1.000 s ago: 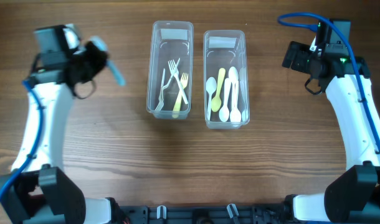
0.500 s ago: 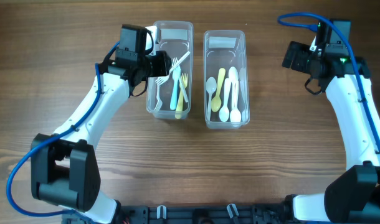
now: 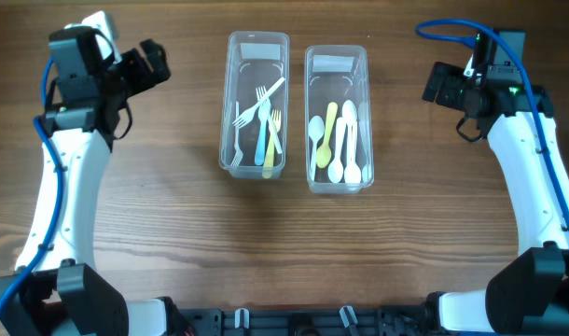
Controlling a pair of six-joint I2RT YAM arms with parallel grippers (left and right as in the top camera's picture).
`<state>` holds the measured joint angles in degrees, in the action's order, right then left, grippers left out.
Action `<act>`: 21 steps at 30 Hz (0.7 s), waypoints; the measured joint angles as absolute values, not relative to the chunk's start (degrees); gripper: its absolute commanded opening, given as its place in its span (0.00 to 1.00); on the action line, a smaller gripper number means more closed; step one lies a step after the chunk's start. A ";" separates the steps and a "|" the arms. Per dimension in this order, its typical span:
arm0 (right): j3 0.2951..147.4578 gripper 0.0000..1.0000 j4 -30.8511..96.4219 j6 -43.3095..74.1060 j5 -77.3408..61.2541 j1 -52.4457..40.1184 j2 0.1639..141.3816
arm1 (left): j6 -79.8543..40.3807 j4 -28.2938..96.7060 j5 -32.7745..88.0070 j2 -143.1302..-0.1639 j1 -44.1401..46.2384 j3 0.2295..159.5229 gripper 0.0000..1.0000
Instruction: Pack container
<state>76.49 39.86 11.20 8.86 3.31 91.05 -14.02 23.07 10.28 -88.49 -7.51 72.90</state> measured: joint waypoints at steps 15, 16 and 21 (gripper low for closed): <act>76.49 1.00 39.83 11.20 8.84 3.31 91.05 | -14.02 25.28 10.09 -88.49 -9.02 72.90 1.00; 76.49 1.00 39.83 11.20 8.86 3.31 91.05 | -14.02 25.28 10.09 -88.49 -9.04 72.90 1.00; 76.47 1.00 39.94 11.20 8.86 2.09 83.85 | -14.02 25.32 10.09 -88.49 -9.02 72.90 1.00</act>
<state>76.47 39.94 11.20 8.86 2.09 83.85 -14.02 25.32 10.09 -88.49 -9.02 72.90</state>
